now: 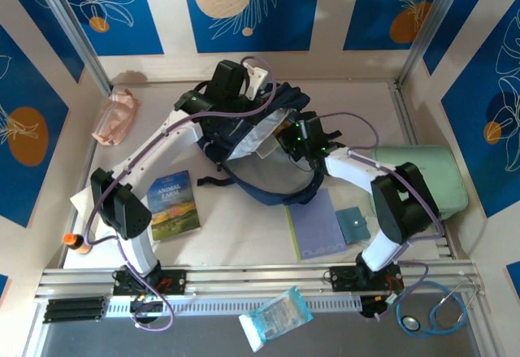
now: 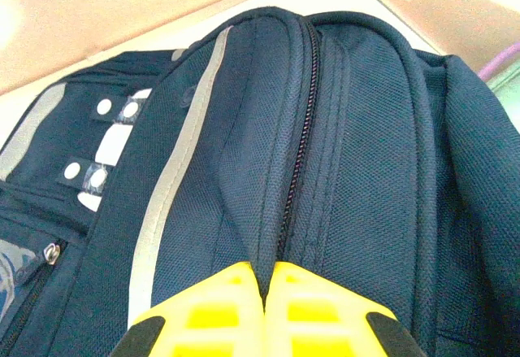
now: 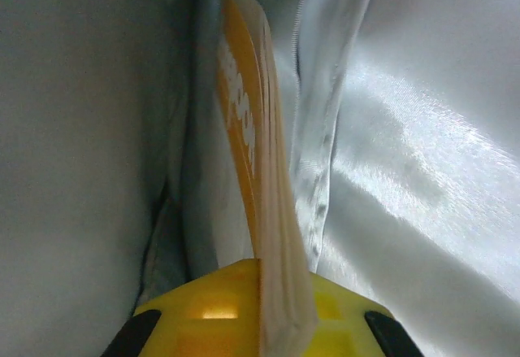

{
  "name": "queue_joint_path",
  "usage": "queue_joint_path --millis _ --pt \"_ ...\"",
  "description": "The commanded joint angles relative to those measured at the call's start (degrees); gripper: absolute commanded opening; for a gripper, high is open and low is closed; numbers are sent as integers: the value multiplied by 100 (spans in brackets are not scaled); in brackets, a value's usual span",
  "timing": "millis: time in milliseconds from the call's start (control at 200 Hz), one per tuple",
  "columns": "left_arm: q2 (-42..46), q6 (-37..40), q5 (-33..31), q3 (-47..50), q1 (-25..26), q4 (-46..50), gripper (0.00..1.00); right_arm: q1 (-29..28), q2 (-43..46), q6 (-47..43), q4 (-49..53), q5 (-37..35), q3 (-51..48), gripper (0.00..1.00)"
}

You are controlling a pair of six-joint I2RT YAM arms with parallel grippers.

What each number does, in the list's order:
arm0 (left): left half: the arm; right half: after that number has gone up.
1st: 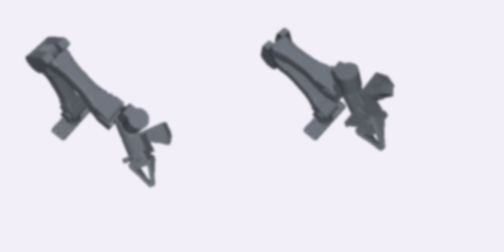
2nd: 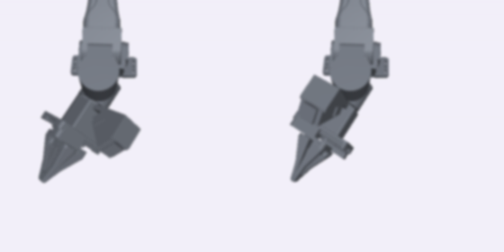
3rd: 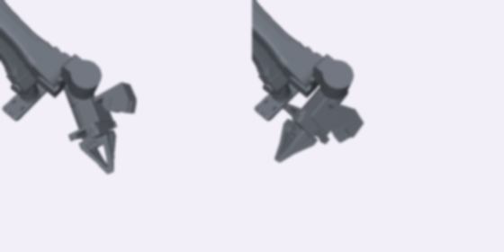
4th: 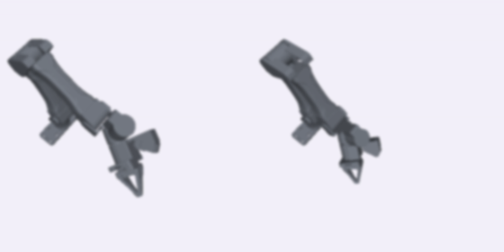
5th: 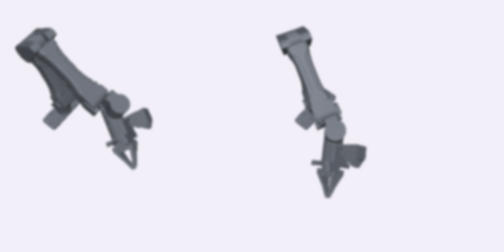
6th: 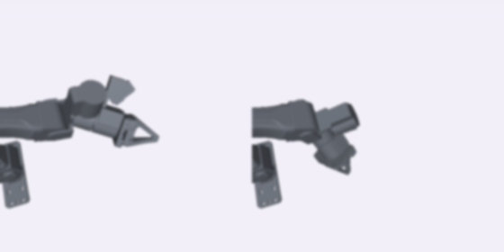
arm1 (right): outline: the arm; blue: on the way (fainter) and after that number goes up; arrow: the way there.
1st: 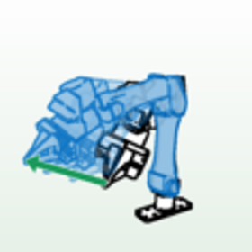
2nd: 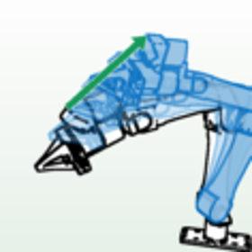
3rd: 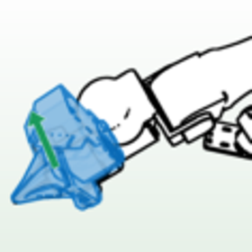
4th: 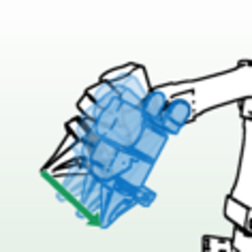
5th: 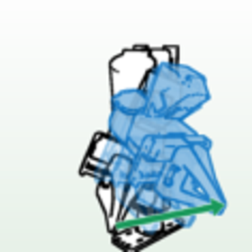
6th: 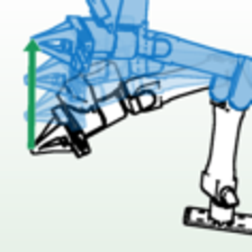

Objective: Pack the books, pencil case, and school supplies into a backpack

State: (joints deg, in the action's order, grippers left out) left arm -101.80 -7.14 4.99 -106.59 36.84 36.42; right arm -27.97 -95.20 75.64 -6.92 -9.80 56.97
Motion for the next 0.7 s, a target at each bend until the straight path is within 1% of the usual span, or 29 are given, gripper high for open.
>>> queue_joint_path --millis 0,65,175,205,280,335,425,505,550,625,695 --pt "24 -44 272 -515 -58 -490 0 -165 -372 695 280 -552 332 0" --pt "2 -84 312 -572 -92 -461 0 -170 -653 834 162 -519 468 0" --pt "27 -94 378 -591 -124 -496 0 -183 -1079 720 94 -341 849 4" --pt "28 -86 379 -591 -134 -497 0 -183 -1181 711 94 -271 947 7" --pt "24 -91 379 -583 -160 -459 0 -136 -1362 795 219 100 1155 17" --pt "25 -158 324 -587 -186 -395 0 -77 -1405 967 358 398 1220 21" --pt "2 -407 180 -688 -253 -118 0 -51 -1194 1101 192 557 1003 32" --pt "58 -460 94 -546 -309 -162 0 -60 -850 1103 245 566 816 49" --pt "80 -487 85 -435 -338 -234 0 -73 -639 1111 333 560 711 56" --pt "81 -544 137 -314 -407 -306 0 -77 -283 1120 486 577 498 63" --pt "51 -536 149 -235 -448 -337 0 -11 57 1096 517 751 246 66"
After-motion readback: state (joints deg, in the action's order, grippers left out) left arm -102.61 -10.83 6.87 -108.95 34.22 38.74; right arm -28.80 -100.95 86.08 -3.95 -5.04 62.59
